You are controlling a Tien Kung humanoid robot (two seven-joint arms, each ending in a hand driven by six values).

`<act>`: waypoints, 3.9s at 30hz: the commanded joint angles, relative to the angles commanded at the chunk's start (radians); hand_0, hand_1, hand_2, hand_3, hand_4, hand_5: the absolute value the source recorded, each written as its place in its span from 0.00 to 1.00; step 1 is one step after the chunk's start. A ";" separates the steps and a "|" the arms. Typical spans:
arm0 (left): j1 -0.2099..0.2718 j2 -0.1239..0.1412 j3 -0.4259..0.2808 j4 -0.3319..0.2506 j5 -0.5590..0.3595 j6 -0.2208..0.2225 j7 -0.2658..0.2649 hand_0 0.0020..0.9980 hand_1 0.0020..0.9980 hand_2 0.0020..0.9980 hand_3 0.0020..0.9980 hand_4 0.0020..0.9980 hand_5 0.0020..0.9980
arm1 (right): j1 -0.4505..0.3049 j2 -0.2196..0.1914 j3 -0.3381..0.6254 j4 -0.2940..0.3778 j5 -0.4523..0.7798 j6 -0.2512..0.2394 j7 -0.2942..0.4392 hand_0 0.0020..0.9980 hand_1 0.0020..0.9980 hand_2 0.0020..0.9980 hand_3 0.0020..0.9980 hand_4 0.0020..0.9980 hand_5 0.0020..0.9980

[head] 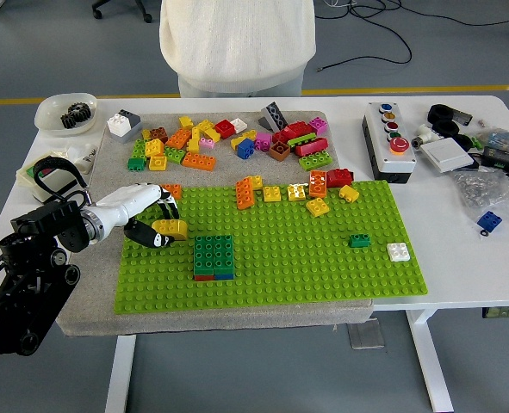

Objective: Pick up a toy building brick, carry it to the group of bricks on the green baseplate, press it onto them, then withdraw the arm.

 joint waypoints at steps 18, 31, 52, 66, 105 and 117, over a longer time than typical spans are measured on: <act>-0.002 -0.005 0.010 0.022 0.000 0.035 -0.001 1.00 0.68 0.45 0.48 0.80 0.00 | 0.000 0.000 -0.003 0.000 0.000 0.000 0.003 0.75 0.64 0.72 0.64 0.89 0.48; -0.009 -0.007 0.002 0.021 0.000 0.068 -0.001 1.00 0.64 0.45 0.50 0.82 0.00 | 0.001 0.001 0.000 0.000 0.000 -0.001 0.000 0.75 0.64 0.72 0.64 0.90 0.48; -0.019 0.014 -0.050 -0.106 0.000 0.015 0.021 1.00 0.63 0.45 0.51 0.84 0.00 | 0.000 -0.002 0.011 0.000 0.000 -0.002 -0.004 0.75 0.65 0.72 0.64 0.90 0.49; 0.018 0.031 -0.065 -0.243 0.000 -0.034 0.055 1.00 0.63 0.45 0.52 0.84 0.00 | 0.001 -0.013 0.024 0.000 0.000 -0.003 -0.008 0.75 0.64 0.72 0.64 0.90 0.49; 0.147 0.024 -0.008 -0.466 0.000 -0.095 0.141 1.00 0.62 0.45 0.52 0.84 0.00 | -0.004 -0.025 0.040 0.000 0.000 0.001 -0.018 0.75 0.64 0.72 0.64 0.89 0.49; 0.169 -0.002 0.041 -0.482 -0.001 -0.067 0.177 1.00 0.61 0.45 0.52 0.84 0.00 | -0.005 -0.026 0.040 0.000 0.000 0.000 -0.018 0.75 0.64 0.72 0.63 0.89 0.49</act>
